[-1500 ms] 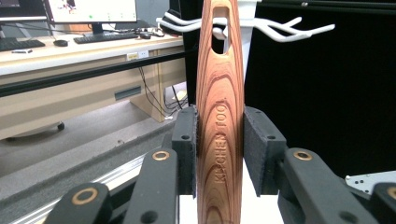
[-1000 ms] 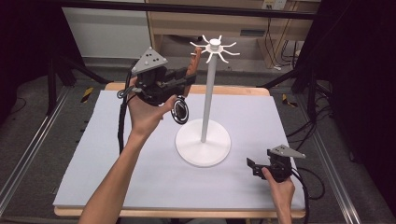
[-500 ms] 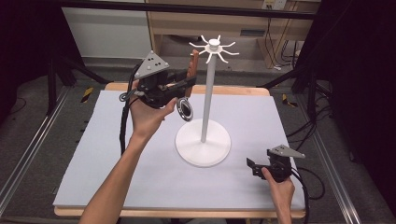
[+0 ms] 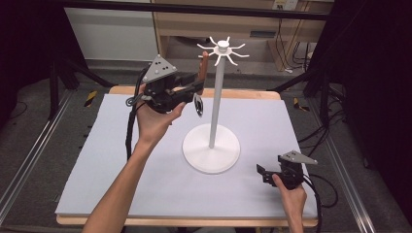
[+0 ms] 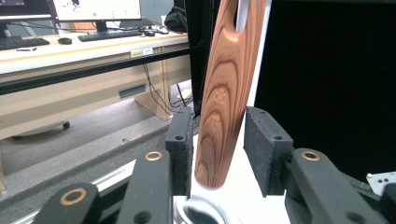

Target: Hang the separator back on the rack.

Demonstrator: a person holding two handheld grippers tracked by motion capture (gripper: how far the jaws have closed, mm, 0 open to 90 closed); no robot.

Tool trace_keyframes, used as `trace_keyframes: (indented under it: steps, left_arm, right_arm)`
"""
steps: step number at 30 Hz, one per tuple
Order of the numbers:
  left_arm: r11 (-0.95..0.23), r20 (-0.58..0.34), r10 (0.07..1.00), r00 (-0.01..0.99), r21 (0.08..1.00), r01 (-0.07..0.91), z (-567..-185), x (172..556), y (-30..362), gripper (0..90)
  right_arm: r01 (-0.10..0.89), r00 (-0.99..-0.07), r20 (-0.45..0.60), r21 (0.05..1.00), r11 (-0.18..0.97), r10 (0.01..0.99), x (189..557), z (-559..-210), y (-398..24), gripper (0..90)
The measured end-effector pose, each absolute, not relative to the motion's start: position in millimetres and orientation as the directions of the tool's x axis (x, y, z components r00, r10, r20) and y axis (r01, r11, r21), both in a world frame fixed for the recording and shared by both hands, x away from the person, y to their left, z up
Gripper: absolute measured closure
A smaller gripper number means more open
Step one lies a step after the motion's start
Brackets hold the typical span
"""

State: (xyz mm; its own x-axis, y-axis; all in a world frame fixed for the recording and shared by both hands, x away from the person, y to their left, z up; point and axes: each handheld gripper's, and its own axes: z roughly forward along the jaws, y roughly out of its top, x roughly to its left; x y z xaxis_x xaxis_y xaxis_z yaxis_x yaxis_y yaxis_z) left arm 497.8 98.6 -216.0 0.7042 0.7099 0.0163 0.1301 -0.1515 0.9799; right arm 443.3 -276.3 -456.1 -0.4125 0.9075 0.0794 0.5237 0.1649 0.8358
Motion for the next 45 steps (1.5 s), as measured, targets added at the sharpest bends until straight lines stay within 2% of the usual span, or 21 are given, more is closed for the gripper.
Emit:
trace_keyframes:
  steps: [10,12,13,14,18,32,45]
  left_arm:
    - [-0.152,0.011,0.709,0.705,0.979,0.137,-231.0,491.4,114.4,51.4]
    - [-0.167,0.027,0.708,0.706,0.977,0.13,-236.5,489.4,120.2,48.9]
    - [-0.183,0.069,0.695,0.716,0.98,0.083,-239.7,490.8,124.7,47.9]
    - [-0.174,0.033,0.708,0.705,0.976,0.129,-243.1,486.3,126.9,46.7]
    - [-0.152,-0.023,0.712,0.702,0.971,0.186,-260.3,478.7,141.0,44.0]
    - [-0.163,-0.069,0.748,0.66,0.945,0.284,-326.4,471.6,181.2,40.0]
    - [-0.168,-0.097,0.81,0.578,0.907,0.387,-388.0,469.0,218.6,37.5]
  right_arm:
    - [0.528,-0.409,0.083,0.834,0.162,0.909,443.3,-456.7,-276.9,7.1]
    - [0.525,-0.407,0.084,0.836,0.158,0.91,443.2,-457.2,-278.2,7.1]
    - [0.528,-0.405,0.083,0.834,0.158,0.911,443.3,-457.3,-278.3,7.1]
    - [0.529,-0.406,0.083,0.834,0.16,0.91,443.1,-457.1,-278.5,7.1]
    - [0.529,-0.404,0.081,0.833,0.161,0.911,443.4,-457.5,-278.2,7.1]
    - [0.536,-0.401,0.076,0.828,0.167,0.913,443.6,-458.8,-277.0,7.1]
    - [0.538,-0.388,0.066,0.826,0.168,0.919,443.1,-458.0,-280.1,7.2]
